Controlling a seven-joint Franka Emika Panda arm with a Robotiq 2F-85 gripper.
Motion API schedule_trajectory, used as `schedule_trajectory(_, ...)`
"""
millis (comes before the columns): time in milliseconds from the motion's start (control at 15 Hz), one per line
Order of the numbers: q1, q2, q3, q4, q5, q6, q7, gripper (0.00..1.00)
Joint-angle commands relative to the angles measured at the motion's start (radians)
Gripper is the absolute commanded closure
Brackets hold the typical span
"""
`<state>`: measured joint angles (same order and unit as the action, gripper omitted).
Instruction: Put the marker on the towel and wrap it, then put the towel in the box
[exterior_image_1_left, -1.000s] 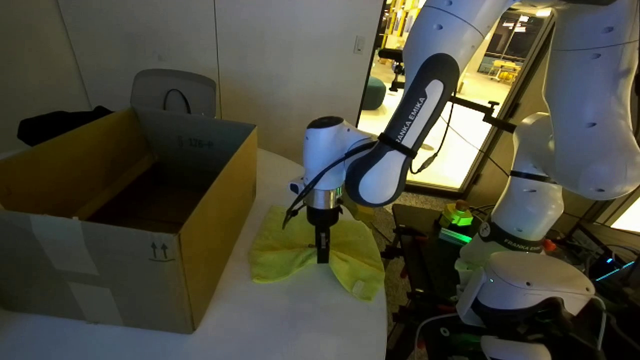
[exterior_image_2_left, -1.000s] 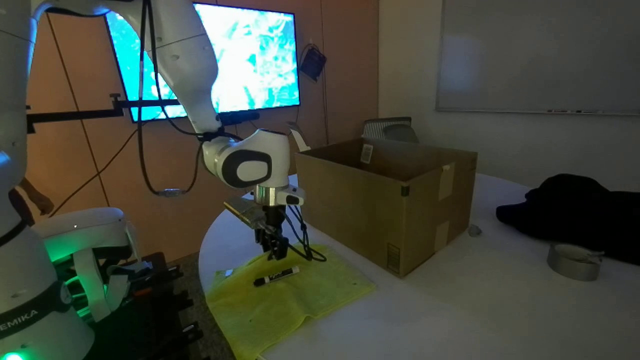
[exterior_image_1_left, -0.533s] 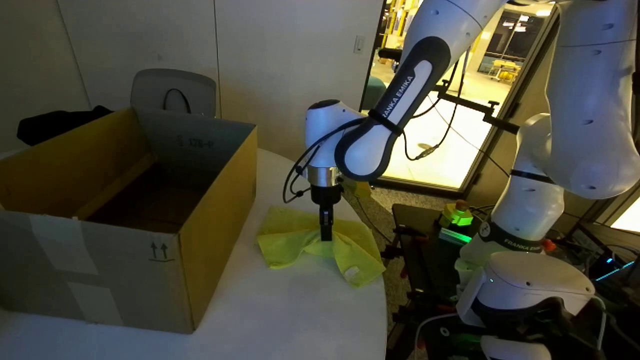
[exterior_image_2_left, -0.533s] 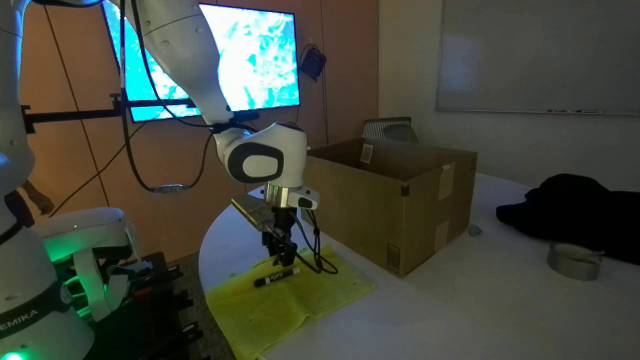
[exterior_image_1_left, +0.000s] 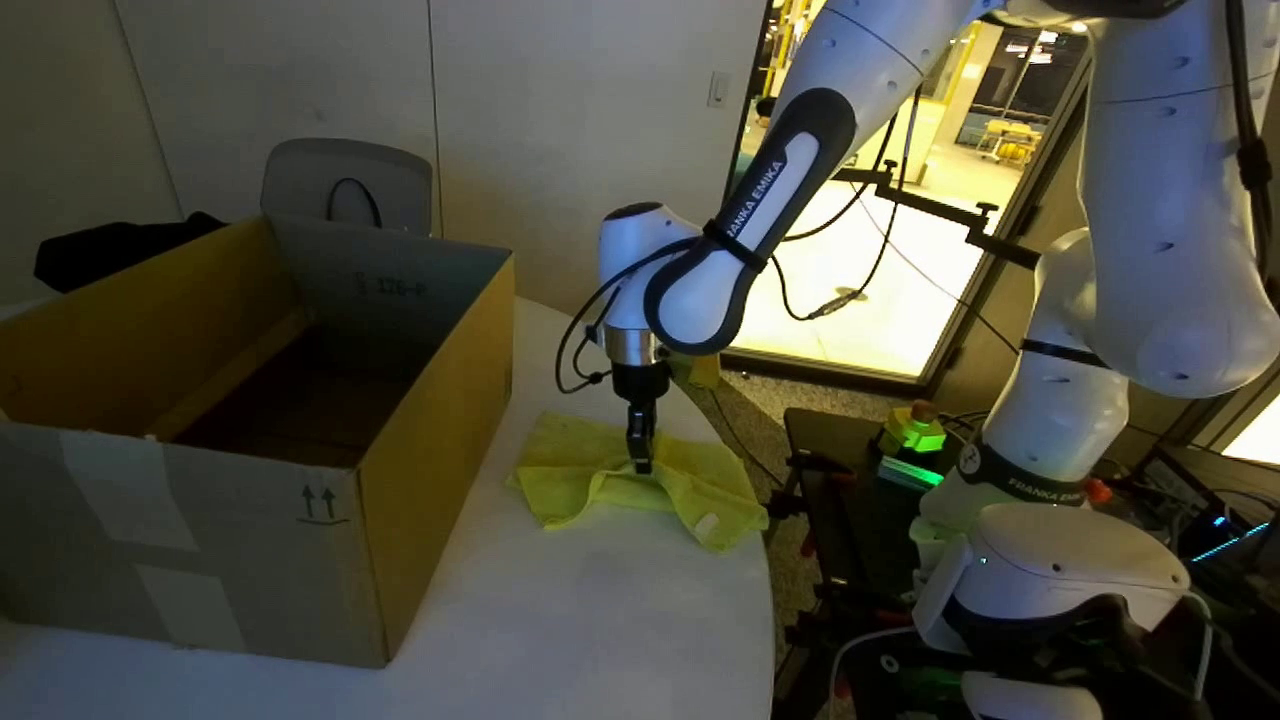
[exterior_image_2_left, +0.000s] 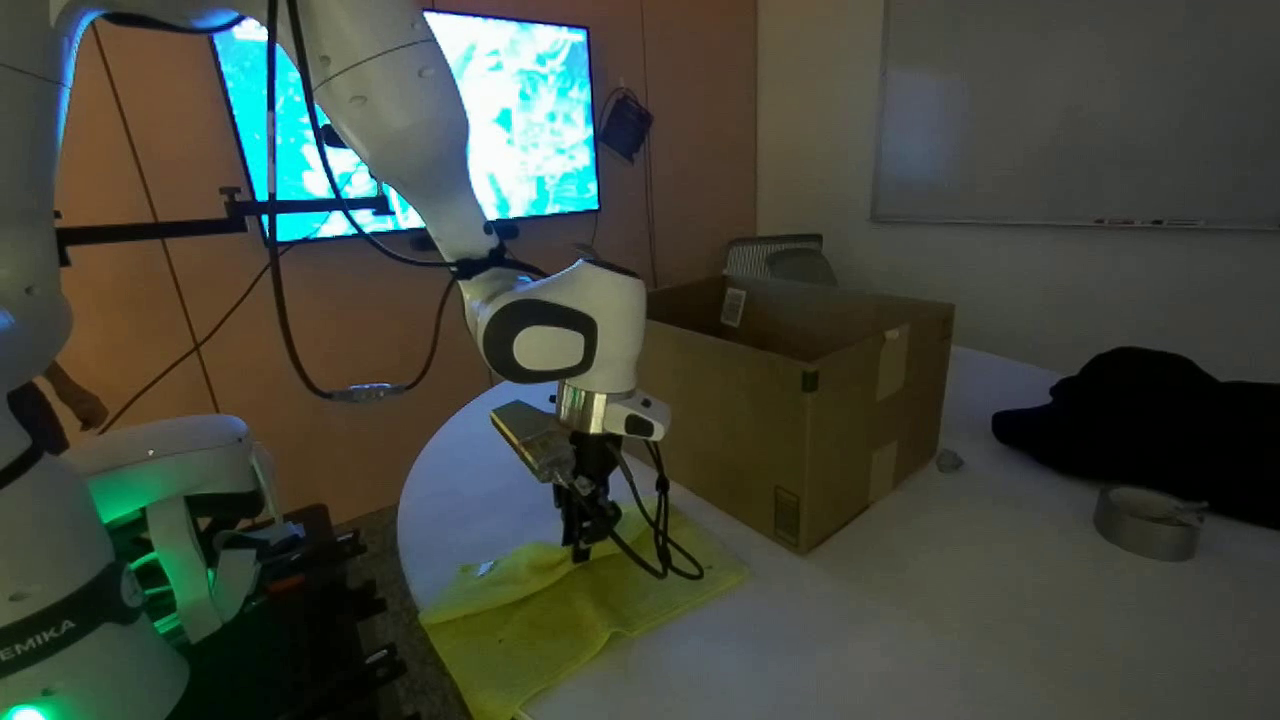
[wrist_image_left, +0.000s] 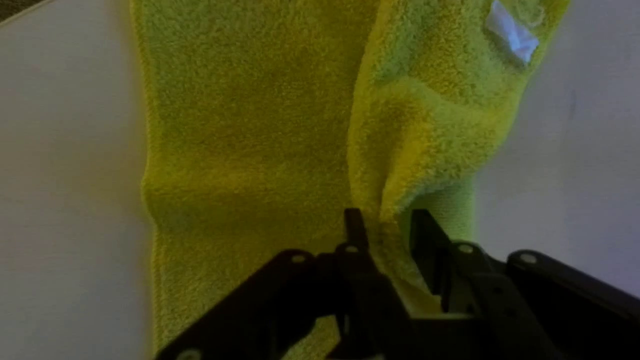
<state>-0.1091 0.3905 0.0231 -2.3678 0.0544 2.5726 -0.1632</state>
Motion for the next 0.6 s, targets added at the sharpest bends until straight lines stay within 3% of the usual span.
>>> schedule_trajectory(0, 0.003, 0.023, -0.005, 0.024, 0.014, 0.013, 0.013, 0.37)
schedule_trajectory(333, -0.008, 0.008, -0.022, 0.001, 0.009, 0.041, 0.014, 0.0)
schedule_trajectory(533, -0.026, -0.015, -0.033, -0.022, 0.012, 0.074, -0.003, 0.0)
